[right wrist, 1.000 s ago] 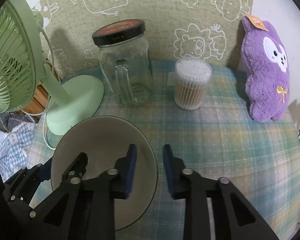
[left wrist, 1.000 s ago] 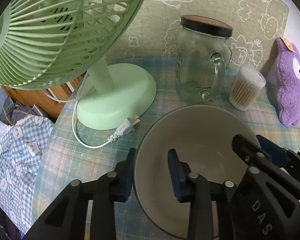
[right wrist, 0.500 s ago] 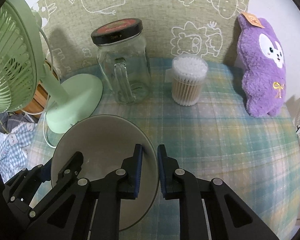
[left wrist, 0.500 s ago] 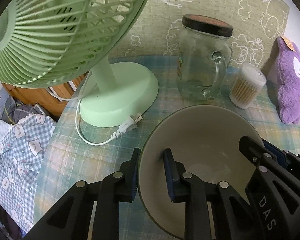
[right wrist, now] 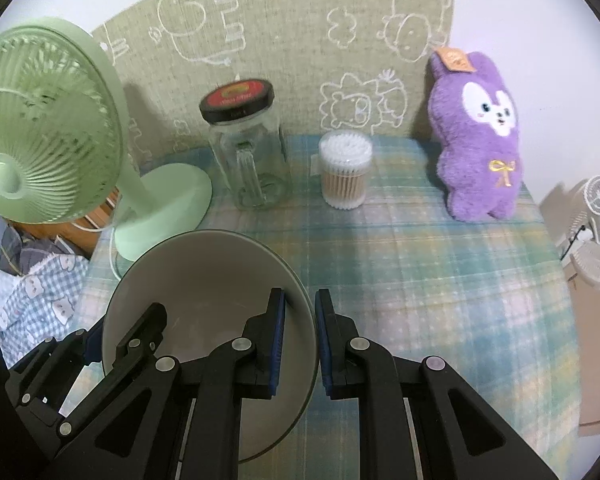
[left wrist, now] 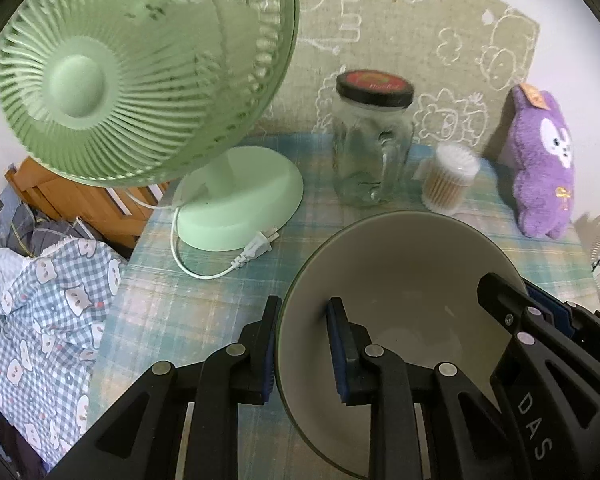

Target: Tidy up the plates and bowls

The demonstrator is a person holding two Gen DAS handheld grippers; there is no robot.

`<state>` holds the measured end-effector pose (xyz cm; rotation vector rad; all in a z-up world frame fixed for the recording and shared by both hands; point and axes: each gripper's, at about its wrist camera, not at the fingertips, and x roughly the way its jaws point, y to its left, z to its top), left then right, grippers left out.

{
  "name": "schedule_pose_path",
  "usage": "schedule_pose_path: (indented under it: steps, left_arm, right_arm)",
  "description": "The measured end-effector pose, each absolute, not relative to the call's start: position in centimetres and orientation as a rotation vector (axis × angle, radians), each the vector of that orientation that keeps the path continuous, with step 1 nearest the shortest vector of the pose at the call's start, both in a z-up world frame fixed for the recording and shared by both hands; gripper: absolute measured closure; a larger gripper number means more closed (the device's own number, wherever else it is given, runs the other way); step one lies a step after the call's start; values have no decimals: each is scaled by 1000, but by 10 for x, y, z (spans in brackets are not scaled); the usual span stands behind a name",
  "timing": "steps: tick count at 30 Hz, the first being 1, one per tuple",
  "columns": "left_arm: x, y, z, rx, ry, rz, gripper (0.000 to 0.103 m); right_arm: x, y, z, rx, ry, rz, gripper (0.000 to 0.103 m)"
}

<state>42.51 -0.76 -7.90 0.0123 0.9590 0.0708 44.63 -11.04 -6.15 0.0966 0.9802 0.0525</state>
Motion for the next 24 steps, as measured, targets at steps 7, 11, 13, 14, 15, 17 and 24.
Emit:
schedule_pose_path:
  steps: [7, 11, 13, 14, 15, 17, 24]
  left_arm:
    - [393, -5, -47, 21, 927, 43, 82]
    - [371, 0, -32, 24, 908, 29, 82]
    - [361, 3, -26, 24, 903, 22, 82]
    - [356, 3, -23, 26, 901, 19, 82]
    - [350, 4, -20, 27, 899, 15, 82]
    - [338, 5, -14, 30, 894, 6, 82]
    - [295, 10, -5, 45, 883, -35, 82]
  right_arm:
    - [409, -108, -28, 105, 945, 28, 84]
    - [383, -106, -12, 108, 926, 17, 84]
    - [368, -105, -3, 109, 918, 9, 84]
    - [362, -105, -1, 109, 915, 6, 84]
    - [355, -105, 2, 110, 913, 2, 84]
    - [340, -104, 8, 113, 907, -7, 84]
    - [291, -102, 18, 119, 899, -45, 84]
